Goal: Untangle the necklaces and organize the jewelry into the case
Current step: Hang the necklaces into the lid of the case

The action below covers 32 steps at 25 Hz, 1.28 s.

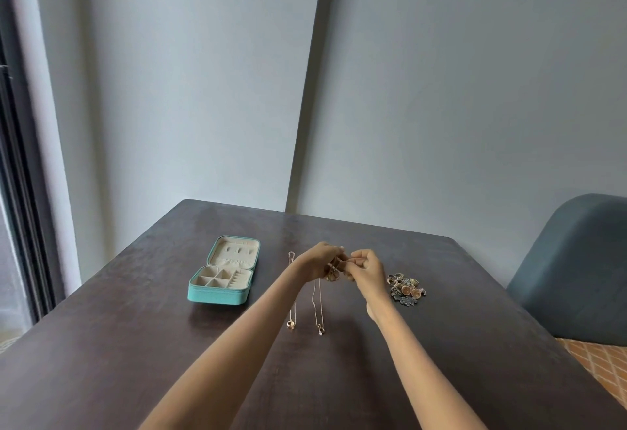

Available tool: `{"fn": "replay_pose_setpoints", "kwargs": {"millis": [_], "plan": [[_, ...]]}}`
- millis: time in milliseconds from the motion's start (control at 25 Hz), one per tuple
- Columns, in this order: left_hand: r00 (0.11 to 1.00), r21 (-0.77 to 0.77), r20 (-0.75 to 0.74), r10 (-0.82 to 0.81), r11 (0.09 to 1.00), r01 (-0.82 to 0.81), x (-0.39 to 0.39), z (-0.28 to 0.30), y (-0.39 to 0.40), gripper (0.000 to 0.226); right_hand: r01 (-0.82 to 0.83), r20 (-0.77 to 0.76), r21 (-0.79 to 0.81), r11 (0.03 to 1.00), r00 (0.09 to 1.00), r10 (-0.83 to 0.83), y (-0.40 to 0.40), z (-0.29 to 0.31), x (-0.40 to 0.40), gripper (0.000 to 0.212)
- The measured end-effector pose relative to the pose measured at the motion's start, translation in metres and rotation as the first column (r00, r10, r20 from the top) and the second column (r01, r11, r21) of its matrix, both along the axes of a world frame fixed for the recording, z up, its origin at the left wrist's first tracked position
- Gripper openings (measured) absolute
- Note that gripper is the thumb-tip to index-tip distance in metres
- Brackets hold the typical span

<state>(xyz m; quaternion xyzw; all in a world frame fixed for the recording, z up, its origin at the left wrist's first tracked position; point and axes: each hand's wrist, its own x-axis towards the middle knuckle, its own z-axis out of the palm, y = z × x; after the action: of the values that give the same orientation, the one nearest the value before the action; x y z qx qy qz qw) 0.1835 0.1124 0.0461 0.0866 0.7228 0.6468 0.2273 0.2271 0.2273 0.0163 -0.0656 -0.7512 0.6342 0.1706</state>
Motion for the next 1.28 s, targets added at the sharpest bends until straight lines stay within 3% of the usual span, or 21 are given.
{"fn": "replay_pose_setpoints", "kwargs": {"millis": [200,320,440,560,880,1040,1280], "plan": [[0.998,-0.068,0.024,0.065,0.996,-0.063,-0.003,-0.008,-0.003,0.036,0.023,-0.043,0.104,0.994,0.999,-0.019,-0.007,-0.007,0.003,0.027],[0.999,-0.047,0.043,0.030,0.999,-0.028,0.000,-0.010,-0.003,0.035,0.080,-0.062,0.153,0.985,0.996,-0.071,-0.010,-0.007,0.005,0.018],[0.997,0.015,0.074,-0.037,0.999,0.036,0.004,-0.005,-0.002,0.031,-0.070,0.057,-0.076,0.995,0.996,0.074,-0.011,-0.006,0.004,0.016],[0.984,0.073,0.117,-0.136,0.989,0.128,0.007,0.004,-0.005,0.033,-0.204,0.094,-0.298,0.933,0.966,0.241,-0.007,0.003,0.006,0.015],[0.986,0.285,0.114,-0.125,0.954,0.088,0.001,0.009,-0.022,0.008,-0.083,0.057,-0.328,0.941,0.993,0.107,-0.004,0.026,-0.001,0.021],[0.989,0.305,0.141,-0.044,0.952,-0.001,0.001,0.005,-0.030,0.022,-0.096,0.068,-0.333,0.938,0.990,0.125,0.000,0.027,0.000,0.021],[0.997,0.318,0.009,0.082,0.945,-0.080,0.004,0.001,-0.023,0.027,-0.092,0.030,-0.406,0.909,0.993,0.114,-0.011,0.035,-0.002,0.016]]}}
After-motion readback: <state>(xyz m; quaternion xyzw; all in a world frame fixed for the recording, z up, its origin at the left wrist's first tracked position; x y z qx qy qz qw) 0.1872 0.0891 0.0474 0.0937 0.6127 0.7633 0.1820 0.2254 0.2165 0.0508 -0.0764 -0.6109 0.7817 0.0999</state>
